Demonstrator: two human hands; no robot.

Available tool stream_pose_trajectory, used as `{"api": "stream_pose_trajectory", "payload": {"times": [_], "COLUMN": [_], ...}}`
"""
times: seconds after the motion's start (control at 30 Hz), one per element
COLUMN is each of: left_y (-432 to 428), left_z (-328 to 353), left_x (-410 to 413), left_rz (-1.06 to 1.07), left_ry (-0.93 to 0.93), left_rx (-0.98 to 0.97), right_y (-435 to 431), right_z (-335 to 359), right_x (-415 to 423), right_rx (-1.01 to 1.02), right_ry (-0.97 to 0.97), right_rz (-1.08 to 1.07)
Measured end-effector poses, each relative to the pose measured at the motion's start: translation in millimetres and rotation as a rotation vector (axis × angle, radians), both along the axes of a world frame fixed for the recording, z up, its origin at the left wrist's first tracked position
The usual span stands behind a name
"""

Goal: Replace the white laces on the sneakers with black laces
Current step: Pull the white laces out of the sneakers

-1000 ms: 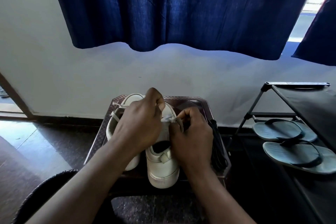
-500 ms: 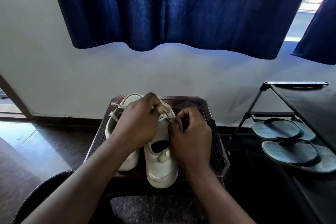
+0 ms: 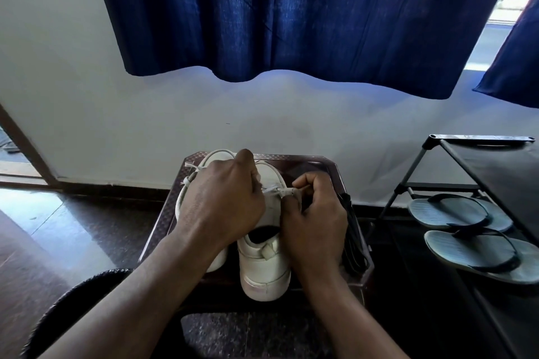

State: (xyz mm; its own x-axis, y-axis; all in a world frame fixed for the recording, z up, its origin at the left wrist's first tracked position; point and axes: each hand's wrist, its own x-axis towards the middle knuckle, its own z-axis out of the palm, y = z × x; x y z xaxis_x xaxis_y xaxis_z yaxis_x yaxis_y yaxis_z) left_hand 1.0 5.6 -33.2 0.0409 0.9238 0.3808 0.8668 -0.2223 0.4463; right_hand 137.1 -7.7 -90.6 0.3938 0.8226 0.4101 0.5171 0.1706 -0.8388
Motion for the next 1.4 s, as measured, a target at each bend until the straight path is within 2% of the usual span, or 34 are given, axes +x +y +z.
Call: {"api": "stream_pose_trajectory", "payload": {"times": [0.17, 0.23, 0.37, 0.47, 0.67, 0.83, 0.93, 1.1, 1.4], "left_y": [5, 7, 6, 9, -5, -8, -6, 1, 12], "left_z": [2, 2, 4, 3, 1, -7, -14, -21, -28], "left_x": [-6, -10, -22, -33, -27, -13, -15, -19, -31], "left_rz": [0.055, 0.076, 0.167, 0.223, 0.19, 0.099, 0.088, 0.108, 0.063], "left_ry": [-0.11, -0.142, -0.008, 0.065, 0.135, 0.311, 0.302, 0.281, 0.23], "left_rx": [-0.076, -0.045, 0.149, 0.165, 0.23, 0.018, 0.036, 0.15, 0.236], "right_y": [0, 1, 2, 3, 9, 16, 17, 14, 12], "right_z": [-2, -3, -5, -3, 3, 18, 17, 15, 11], "right_x": [0, 0, -1, -1, 6, 9, 7, 11, 3], "right_rx": [0.011, 0.008, 0.022, 0.002, 0.002, 0.048, -0.069, -0.201, -0.159], "right_ry": [-0.013, -0.01, 0.005, 0.021, -0.048, -0.029, -0.171, -0.323, -0.344], "right_rz": [0.001, 0.011, 0.03, 0.042, 0.115, 0.388, 0.492, 0.46, 0.31]}}
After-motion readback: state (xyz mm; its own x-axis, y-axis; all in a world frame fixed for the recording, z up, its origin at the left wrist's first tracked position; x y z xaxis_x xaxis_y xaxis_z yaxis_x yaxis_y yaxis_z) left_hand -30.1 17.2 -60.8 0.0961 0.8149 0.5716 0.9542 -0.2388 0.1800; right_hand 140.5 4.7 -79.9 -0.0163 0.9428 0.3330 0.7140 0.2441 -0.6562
